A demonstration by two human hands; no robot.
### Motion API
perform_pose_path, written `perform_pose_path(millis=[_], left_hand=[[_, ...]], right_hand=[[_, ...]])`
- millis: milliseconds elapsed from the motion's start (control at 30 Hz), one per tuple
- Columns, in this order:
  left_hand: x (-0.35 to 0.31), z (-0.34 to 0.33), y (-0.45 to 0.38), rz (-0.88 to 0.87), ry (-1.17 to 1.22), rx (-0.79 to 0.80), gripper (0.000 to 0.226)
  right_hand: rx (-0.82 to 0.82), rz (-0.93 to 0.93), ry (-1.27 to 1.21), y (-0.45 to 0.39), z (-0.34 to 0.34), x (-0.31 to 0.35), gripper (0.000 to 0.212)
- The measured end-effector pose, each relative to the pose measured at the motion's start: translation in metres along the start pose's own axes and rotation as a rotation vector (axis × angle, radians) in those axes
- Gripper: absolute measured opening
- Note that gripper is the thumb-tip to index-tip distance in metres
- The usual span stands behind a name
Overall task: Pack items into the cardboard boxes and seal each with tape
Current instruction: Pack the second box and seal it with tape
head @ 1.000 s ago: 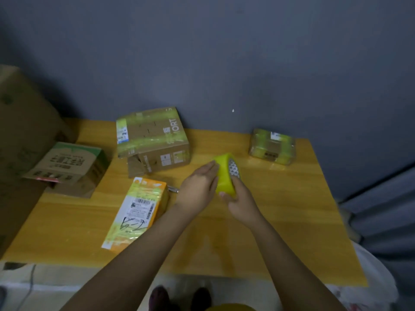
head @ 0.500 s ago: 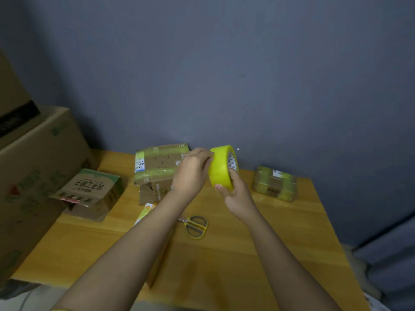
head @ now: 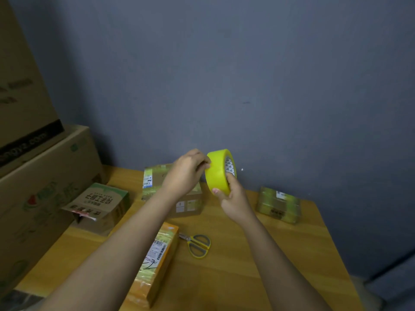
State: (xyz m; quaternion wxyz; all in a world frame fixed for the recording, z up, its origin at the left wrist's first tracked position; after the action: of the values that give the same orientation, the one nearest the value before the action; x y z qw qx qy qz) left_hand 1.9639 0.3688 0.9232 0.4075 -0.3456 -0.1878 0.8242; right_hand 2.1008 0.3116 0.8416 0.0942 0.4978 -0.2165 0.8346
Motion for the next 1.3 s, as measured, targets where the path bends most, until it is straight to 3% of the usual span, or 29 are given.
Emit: perform_pose_path(millis=[133,233,400,500,567,700,767,867,967,1067,1200,1300], left_hand=[[0.003,0.011,-0.008,-0.007,-0.06,0.036,0.012],[-0.001,0.015,-0.006,-0.05,-0.176,0.05,0.017],[-0.014,0.011,-0.003,-0.08,-0.324,0.115,0.015],[-0.017,0.006,-0.001,-0.069,-0.36,0.181,0.02],[-0.016,0.001,0.004,-0.05,-0.319,0.226,0.02],[-0.009,-0.012,0.018,0.066,-0.049,0.303,0.008],[-0.004,-0.015,0.022,0.153,0.055,0.332,0.014],[0.003,-0.015,0.028,0.208,0.126,0.397,0.025],[0.011,-0.014,0.041,0.185,0.23,0.406,0.028],[0.024,-0.022,0.068,0.211,0.17,0.448,0.017],[0.042,-0.033,0.101,0.296,-0.025,0.486,0.014],[0.06,-0.033,0.12,0.355,0.088,0.506,0.009]], right_hand=[[0.007,0.005,0.069,-0.001,-0.004,0.007,0.047],[0.001,-0.001,0.099,0.003,-0.004,0.008,0.062],[0.009,0.004,0.002,0.005,-0.002,0.011,0.045],[0.003,0.045,0.082,0.009,0.006,0.012,0.059],[-0.01,0.017,0.2,0.015,0.011,0.009,0.071],[0.034,0.038,0.309,0.03,0.012,-0.001,0.067],[0.067,0.074,0.326,0.038,0.009,-0.005,0.062],[0.106,0.142,0.258,0.048,0.006,-0.004,0.062],[0.128,0.184,0.117,0.058,0.002,-0.002,0.041],[0.146,0.148,0.113,0.073,-0.01,-0.008,0.022],[0.129,-0.026,0.294,0.081,-0.029,-0.03,0.044],[0.189,-0.199,0.374,0.083,-0.044,-0.039,0.053]])
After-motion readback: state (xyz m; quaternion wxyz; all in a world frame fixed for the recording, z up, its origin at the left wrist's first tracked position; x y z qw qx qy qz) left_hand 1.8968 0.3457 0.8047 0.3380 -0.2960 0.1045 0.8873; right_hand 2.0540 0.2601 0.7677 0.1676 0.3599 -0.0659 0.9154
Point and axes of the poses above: each hand's wrist, its own y-axis away from the middle knuckle, its own z-axis out of the back of the hand, x = y × z, the point moved 3 cm from there along -y, towards the middle knuckle, and after that the axes turned 3 degrees about -z, right-handed, at the moved point
